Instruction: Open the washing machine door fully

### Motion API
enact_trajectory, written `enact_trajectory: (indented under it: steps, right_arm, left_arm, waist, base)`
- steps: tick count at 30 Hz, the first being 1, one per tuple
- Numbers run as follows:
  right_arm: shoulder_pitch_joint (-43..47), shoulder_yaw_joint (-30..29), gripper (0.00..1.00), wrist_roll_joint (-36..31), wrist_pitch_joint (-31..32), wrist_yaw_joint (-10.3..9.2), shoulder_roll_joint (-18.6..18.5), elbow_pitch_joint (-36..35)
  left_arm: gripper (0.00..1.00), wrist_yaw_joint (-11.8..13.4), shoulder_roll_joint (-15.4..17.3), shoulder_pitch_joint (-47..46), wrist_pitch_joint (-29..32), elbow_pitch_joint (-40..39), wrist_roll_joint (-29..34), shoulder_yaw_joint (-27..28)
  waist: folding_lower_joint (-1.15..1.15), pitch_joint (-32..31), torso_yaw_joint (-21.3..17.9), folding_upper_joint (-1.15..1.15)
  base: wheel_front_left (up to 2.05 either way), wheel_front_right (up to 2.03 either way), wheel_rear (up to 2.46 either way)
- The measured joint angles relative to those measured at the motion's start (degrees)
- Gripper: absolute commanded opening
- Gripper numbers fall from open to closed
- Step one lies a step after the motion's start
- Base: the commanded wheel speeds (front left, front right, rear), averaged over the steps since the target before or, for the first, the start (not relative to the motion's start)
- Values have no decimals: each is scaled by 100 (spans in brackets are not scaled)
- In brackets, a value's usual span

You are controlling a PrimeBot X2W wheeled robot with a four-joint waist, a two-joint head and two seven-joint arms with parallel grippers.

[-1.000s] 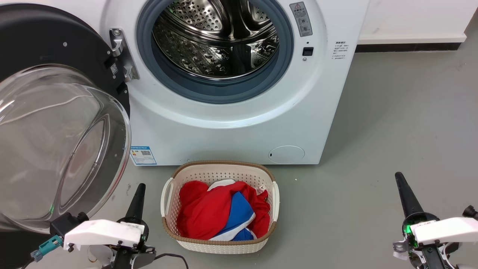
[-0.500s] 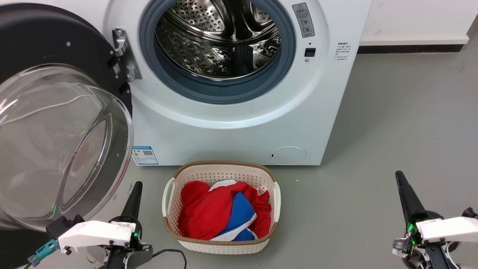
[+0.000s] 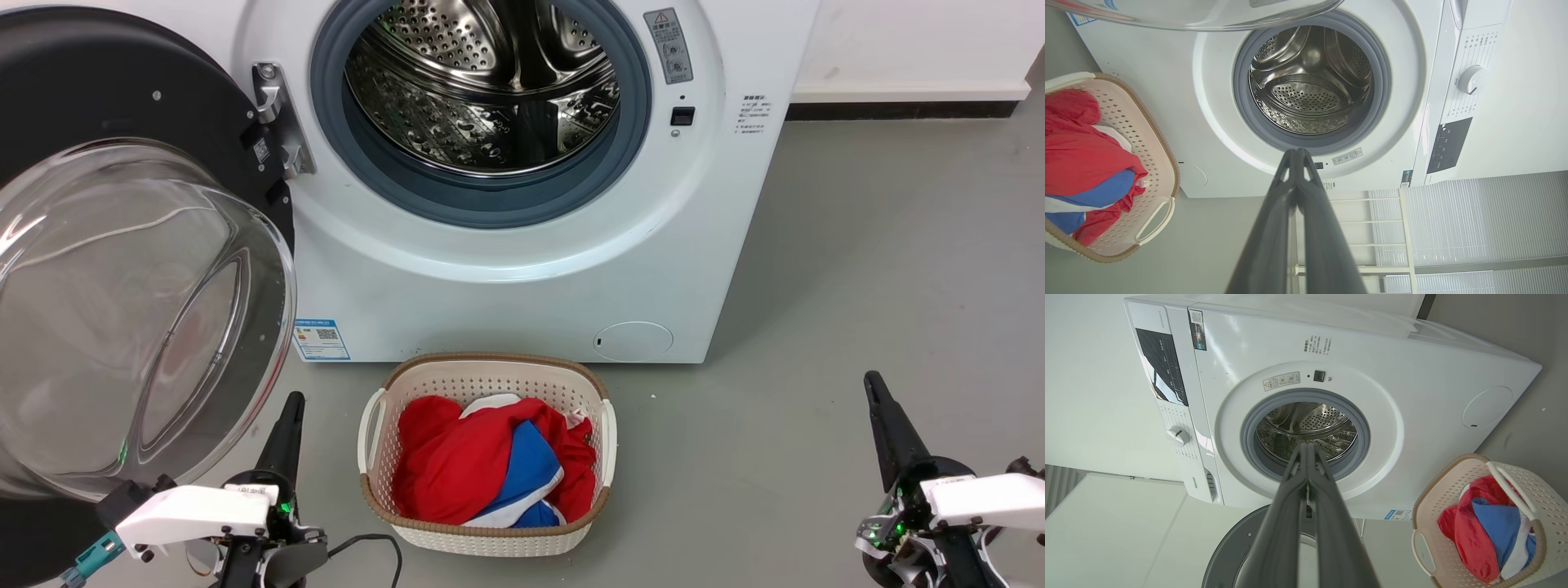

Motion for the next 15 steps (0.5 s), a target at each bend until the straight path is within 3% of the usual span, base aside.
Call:
enact_trajectory:
  steps: [15]
  right_arm:
    - [-76, -29, 0, 615, 82, 0, 12, 90]
  left_arm:
    - [0, -162, -94, -16, 144, 44, -512, 208]
  waist:
    - [0, -16, 39, 0]
  base:
    - [0, 0, 0]
